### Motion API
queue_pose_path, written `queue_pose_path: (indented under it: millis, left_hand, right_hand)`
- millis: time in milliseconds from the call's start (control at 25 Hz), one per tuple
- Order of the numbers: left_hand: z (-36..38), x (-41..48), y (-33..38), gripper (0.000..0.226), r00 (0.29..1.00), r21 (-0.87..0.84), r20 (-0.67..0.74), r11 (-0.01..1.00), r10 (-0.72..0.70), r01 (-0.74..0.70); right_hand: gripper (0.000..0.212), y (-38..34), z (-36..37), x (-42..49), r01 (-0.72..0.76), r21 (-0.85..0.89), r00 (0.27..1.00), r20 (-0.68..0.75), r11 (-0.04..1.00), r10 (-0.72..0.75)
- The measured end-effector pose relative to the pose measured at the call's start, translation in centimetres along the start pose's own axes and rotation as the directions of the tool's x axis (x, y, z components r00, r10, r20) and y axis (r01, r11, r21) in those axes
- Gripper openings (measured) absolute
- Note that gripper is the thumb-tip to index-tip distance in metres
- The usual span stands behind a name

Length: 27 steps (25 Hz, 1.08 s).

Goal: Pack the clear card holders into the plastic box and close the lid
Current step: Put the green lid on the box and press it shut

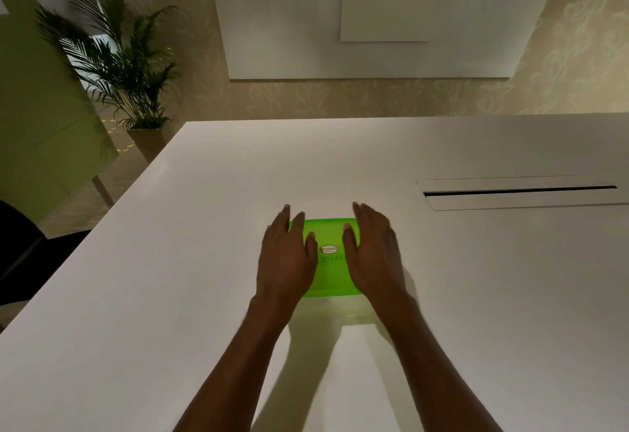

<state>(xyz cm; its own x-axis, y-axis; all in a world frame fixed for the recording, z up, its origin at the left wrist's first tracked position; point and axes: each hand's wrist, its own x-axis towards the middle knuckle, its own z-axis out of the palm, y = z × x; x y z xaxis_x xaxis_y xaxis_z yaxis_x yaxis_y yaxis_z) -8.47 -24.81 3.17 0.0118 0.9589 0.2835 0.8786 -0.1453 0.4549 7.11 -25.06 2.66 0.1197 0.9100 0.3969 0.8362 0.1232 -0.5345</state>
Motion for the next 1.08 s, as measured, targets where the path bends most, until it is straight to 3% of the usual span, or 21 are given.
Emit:
queue_pose_path:
  millis: [120, 280, 1080]
  left_hand:
    - [1.4, 0.1, 0.5, 0.056, 0.994, 0.099, 0.100, 0.993, 0.052, -0.061]
    - [2.7, -0.1, 0.5, 0.056, 0.984, 0.179, 0.178, 0.983, -0.003, -0.029]
    - [4.2, 6.6, -2.6, 0.054, 0.991, 0.124, 0.130, 0.992, 0.020, -0.037]
  right_hand:
    - [0.056, -0.6, 0.9, 0.1, 0.098, -0.181, 0.978, 0.197, 0.979, -0.062]
    - [0.055, -0.5, 1.5, -0.1, 0.113, -0.313, 0.942, 0.336, 0.943, -0.001]
    - [0.056, -0.7, 5.6, 6.0, 0.090, -0.323, 0.944, 0.329, 0.942, 0.022]
